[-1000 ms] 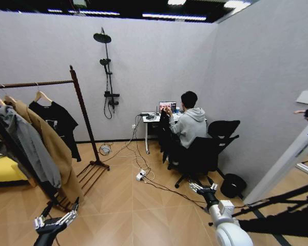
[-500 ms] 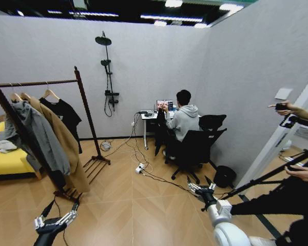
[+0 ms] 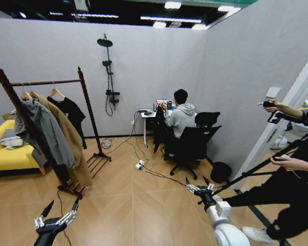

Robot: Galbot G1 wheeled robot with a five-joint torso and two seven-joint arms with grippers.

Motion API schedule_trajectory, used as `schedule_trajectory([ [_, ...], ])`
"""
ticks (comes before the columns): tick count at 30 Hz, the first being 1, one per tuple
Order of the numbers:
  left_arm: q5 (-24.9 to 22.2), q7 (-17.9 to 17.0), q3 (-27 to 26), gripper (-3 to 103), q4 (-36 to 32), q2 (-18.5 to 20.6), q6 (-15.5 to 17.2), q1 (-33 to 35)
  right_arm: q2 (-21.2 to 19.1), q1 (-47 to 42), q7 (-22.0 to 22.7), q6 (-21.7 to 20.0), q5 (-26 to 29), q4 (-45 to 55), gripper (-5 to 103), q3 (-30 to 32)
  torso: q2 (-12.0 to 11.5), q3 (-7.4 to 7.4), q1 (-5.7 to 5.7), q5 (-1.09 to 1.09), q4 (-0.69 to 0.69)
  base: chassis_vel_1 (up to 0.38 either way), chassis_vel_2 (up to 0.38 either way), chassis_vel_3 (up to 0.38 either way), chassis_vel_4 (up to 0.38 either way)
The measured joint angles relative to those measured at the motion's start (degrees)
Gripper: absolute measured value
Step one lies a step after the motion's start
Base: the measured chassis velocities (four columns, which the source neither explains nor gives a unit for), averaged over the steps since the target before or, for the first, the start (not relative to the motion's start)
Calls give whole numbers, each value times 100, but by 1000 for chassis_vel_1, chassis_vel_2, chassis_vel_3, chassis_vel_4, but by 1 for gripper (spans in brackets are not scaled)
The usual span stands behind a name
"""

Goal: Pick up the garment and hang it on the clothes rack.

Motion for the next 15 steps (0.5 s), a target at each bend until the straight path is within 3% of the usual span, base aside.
schedule_trajectory([
  [15, 0, 0, 0, 100, 0, 0, 0, 0, 84, 5, -39, 15, -112, -26, 100, -31, 1, -1, -3, 0, 1, 0, 0, 0, 0],
])
